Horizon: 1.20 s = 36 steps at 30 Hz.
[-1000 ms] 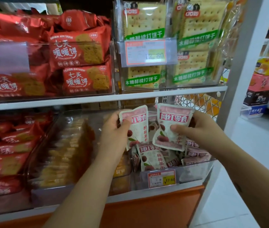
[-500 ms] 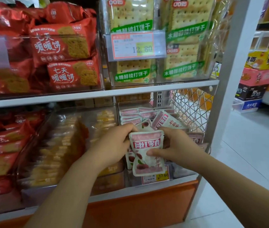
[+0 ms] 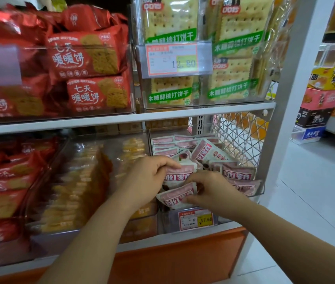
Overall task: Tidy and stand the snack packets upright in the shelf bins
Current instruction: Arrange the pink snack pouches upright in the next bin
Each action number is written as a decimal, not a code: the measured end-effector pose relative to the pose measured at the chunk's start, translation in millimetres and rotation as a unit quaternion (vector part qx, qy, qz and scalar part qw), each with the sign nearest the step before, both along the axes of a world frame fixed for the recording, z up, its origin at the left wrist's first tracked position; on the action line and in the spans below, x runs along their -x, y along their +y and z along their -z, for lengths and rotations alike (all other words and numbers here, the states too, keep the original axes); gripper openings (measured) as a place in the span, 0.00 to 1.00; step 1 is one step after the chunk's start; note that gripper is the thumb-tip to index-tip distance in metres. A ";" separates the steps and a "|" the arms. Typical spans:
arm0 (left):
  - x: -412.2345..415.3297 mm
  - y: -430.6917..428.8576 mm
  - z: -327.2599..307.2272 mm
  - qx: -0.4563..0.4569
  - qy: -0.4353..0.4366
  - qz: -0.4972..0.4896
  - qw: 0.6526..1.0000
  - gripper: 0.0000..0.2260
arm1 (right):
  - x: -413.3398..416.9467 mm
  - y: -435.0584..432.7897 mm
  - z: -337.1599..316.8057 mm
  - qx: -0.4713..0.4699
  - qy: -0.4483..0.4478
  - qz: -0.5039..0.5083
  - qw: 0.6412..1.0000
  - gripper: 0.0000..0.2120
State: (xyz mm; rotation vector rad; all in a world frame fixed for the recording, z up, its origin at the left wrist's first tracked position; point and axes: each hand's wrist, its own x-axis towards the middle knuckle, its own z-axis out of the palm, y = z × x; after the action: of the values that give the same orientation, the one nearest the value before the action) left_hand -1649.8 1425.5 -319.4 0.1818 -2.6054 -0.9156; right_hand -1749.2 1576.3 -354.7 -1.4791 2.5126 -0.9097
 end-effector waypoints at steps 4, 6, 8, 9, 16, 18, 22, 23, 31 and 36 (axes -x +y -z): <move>-7.0 1.0 -7.5 0.015 -0.027 0.030 0.999 0.09 | 0.9 1.4 -2.8 0.070 -0.067 0.017 0.995 0.05; -6.3 0.5 -4.0 0.083 -0.065 0.036 0.994 0.20 | 4.2 2.7 -5.3 0.132 -0.131 0.043 0.982 0.03; -2.6 0.5 2.7 0.145 -0.087 0.032 0.985 0.25 | 4.0 2.0 -5.1 0.152 -0.162 0.056 0.973 0.07; -0.5 0.8 5.6 0.167 -0.086 0.025 0.982 0.23 | 3.8 1.2 -3.6 0.139 -0.159 0.051 0.976 0.08; 1.1 -0.5 5.8 0.244 -0.054 0.022 0.968 0.12 | 42.9 15.9 -40.8 0.110 -0.141 0.044 0.983 0.11; 2.7 0.6 6.1 0.238 -0.056 0.033 0.969 0.12 | 73.2 8.5 -43.6 0.071 -0.007 0.092 0.993 0.11; 7.4 -1.8 5.1 0.199 -0.078 0.042 0.976 0.15 | 110.9 -22.5 -32.2 -0.168 0.211 0.047 0.962 0.25; 8.1 -3.6 4.9 0.186 -0.079 0.044 0.978 0.16 | 116.1 -27.8 -31.2 -0.190 0.225 0.037 0.955 0.24; 10.5 -10.0 7.2 0.124 -0.076 0.054 0.988 0.15 | 122.1 -11.7 -58.1 -0.368 0.340 0.113 0.858 0.08; 10.8 -8.6 5.5 0.123 -0.074 0.041 0.989 0.14 | 117.3 5.4 -43.8 -0.422 0.332 0.098 0.838 0.19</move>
State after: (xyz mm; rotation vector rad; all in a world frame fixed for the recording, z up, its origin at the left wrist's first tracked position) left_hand -1660.5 1416.8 -325.0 0.0786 -2.8536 -0.6178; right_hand -1866.5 1581.7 -310.9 -1.3255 2.8652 0.8309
